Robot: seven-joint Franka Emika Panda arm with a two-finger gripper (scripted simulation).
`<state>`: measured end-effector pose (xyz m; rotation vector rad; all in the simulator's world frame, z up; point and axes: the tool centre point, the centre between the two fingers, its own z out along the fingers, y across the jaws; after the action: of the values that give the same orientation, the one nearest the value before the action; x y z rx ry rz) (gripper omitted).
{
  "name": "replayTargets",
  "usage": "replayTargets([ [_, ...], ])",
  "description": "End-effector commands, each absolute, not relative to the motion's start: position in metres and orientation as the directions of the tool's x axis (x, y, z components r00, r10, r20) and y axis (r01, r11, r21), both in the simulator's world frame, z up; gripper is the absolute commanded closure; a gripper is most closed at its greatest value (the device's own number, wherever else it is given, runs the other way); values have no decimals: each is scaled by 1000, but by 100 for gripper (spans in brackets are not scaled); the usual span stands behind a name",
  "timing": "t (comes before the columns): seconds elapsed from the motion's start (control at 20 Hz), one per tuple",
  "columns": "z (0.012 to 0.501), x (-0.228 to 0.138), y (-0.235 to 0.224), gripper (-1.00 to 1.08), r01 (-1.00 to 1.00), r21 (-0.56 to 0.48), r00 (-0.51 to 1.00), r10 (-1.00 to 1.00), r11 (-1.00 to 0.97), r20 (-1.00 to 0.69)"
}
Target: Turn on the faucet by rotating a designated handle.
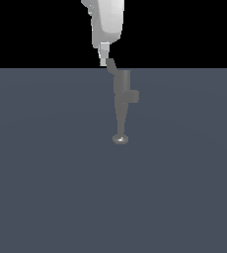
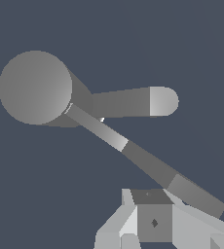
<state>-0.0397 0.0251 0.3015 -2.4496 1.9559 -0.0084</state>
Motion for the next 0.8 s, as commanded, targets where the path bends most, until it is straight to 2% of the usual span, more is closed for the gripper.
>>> replayTargets([
  [0.0,300,-48,6,108,-979,-2,206,-979,-206,0],
  [0.25,300,-61,-15,108,-979,0,205,-979,-205,0],
  [0.35,301,-57,-3,108,-976,-7,218,-976,-218,0],
  [0.75,301,-49,-46,108,-977,-4,212,-977,-212,0],
])
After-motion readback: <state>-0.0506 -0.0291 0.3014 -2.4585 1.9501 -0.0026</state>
